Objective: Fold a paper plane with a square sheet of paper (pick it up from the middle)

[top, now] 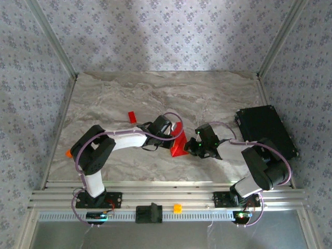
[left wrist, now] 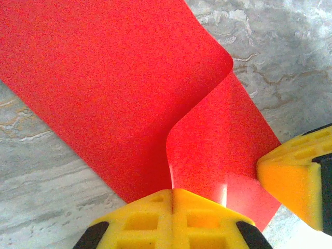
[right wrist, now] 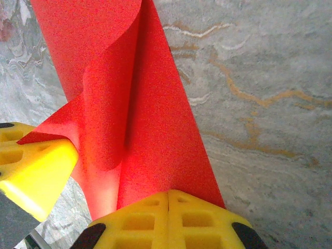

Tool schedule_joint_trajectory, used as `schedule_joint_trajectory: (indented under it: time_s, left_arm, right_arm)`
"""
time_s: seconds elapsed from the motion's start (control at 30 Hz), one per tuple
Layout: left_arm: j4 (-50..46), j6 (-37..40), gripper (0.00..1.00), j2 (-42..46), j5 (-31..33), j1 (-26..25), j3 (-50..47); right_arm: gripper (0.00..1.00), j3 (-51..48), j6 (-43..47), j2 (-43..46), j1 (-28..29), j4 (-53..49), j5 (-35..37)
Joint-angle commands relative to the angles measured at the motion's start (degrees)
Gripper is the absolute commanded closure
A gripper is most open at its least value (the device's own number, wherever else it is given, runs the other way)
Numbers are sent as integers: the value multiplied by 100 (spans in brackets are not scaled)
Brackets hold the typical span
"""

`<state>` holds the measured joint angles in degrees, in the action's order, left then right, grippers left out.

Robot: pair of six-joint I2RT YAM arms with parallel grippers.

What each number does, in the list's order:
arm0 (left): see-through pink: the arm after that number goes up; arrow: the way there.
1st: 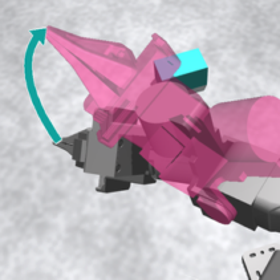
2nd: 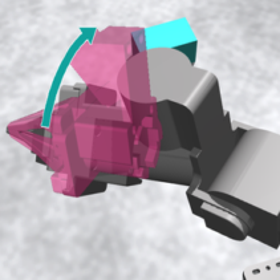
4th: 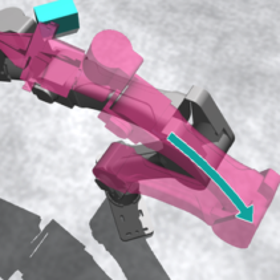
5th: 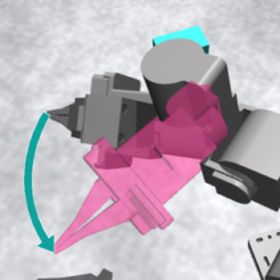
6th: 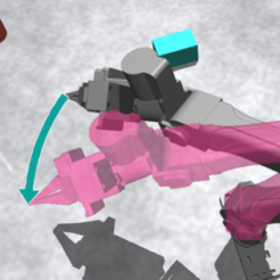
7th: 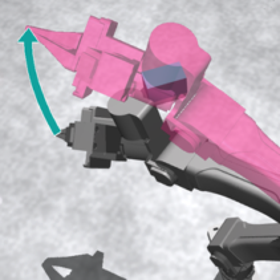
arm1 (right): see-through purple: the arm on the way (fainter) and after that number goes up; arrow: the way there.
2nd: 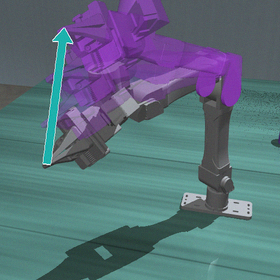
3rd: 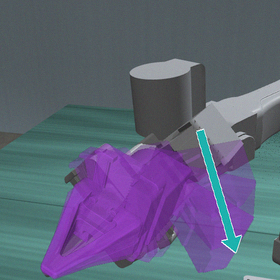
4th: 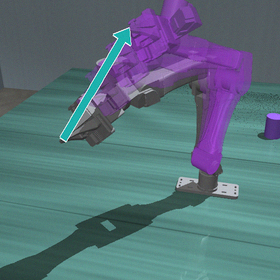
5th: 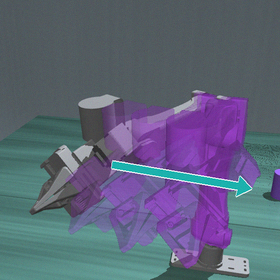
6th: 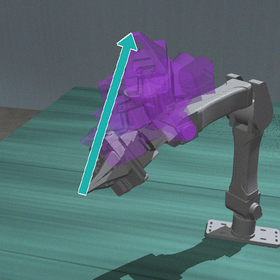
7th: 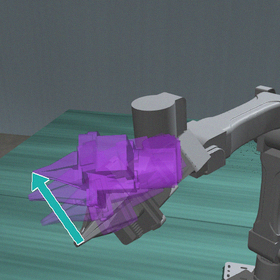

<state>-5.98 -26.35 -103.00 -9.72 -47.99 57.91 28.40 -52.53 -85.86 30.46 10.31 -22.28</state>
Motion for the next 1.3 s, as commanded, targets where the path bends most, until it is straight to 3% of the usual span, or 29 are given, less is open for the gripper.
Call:
schedule_joint_trajectory:
  time_s: [0.0, 1.27]
  left_arm:
    - [69, 112, 98, -89, 71, 21, 1]
    - [172, -28, 98, -346, -143, 0, -41]
  right_arm:
    - [94, -40, 28, -26, -9, -612, 189]
    - [90, 90, 200, 225, -149, -724, -91]
